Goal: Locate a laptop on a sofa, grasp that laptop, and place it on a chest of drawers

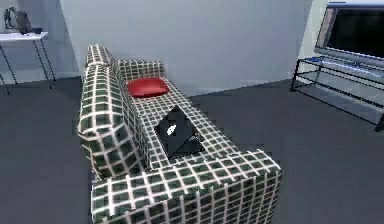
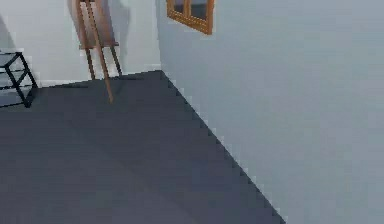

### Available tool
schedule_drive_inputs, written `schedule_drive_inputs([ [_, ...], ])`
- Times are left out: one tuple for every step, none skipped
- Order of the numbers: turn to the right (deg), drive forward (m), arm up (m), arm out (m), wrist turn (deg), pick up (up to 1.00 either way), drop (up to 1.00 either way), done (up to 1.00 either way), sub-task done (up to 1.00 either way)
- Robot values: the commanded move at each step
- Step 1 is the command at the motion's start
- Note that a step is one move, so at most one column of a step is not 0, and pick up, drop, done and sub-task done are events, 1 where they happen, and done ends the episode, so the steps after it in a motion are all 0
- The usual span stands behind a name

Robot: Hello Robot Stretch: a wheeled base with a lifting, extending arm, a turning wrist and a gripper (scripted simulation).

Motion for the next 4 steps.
schedule_drive_inputs([
  [45.0,0.0,0.0,0.0,0.0,0.0,0.0,0.0,0.0],
  [0.0,1.0,0.0,0.0,0.0,0.0,0.0,0.0,0.0],
  [-9.0,0.0,0.0,0.0,0.0,0.0,0.0,0.0,0.0],
  [0.0,0.15,0.0,0.0,0.0,0.0,0.0,0.0,0.0],
])
